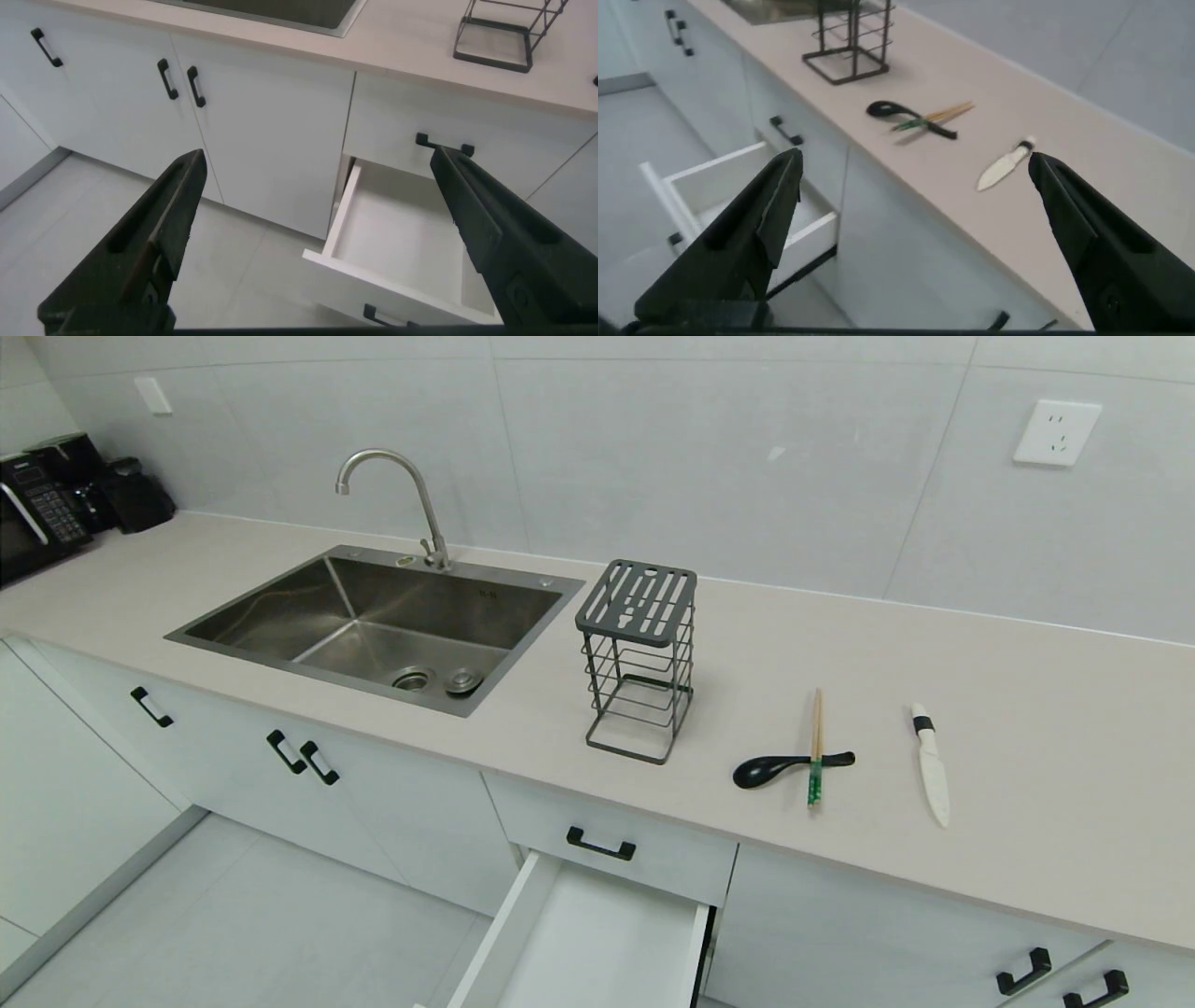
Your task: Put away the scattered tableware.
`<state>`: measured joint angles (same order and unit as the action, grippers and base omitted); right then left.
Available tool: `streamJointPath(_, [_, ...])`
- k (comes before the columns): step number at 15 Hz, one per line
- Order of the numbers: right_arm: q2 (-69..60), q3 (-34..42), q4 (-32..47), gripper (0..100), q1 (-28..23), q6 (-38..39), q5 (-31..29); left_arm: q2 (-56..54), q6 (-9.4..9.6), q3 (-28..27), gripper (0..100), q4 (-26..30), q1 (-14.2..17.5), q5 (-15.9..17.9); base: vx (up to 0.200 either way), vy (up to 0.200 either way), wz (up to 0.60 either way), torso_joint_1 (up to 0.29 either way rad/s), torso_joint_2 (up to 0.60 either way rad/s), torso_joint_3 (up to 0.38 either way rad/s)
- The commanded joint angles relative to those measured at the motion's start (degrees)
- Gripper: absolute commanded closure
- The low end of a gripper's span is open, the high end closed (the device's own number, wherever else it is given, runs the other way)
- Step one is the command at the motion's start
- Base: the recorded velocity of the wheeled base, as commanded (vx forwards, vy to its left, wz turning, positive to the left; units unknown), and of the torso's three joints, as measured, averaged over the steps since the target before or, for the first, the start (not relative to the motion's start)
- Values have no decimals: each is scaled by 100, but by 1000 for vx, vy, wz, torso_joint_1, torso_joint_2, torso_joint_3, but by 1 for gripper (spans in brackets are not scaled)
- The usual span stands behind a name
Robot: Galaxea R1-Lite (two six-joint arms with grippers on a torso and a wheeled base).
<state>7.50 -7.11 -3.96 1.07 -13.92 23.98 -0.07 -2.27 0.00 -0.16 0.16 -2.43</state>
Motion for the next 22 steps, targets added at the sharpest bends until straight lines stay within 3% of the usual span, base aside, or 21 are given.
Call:
streamJointPath(1, [1738,-731,493,0,719,12,221,7,-2,0,0,-2,2,-4,0,0,0,0,0,0])
streamJointPath(5, [3364,-1364,467,0,1246,12,300,7,-2,0,0,-2,2,-4,0,0,0,0,0,0])
streamJointPath(10, [5157,-1812,449,0,1220,21,-16,7,-2,-9,0,-2,2,-4,0,0,0,0,0,0])
streamJointPath(14, [6791,-2322,-544,0,1237,39,-227,7,-2,0,0,-2,2,-4,0,0,0,0,0,0])
streamJointPath(16, [7116,-2401,-808,0,1299,540,-684,7,-2,0,0,-2,2,-4,0,0,0,0,0,0])
streamJointPath(19, [7503,-2436,-861,0,1949,1515,-1036,7,-2,0,0,-2,2,-4,0,0,0,0,0,0])
streamJointPath(22, [8066,-2831,-869,0,2398,1893,-1475,7,-2,0,0,-2,2,-4,0,0,0,0,0,0])
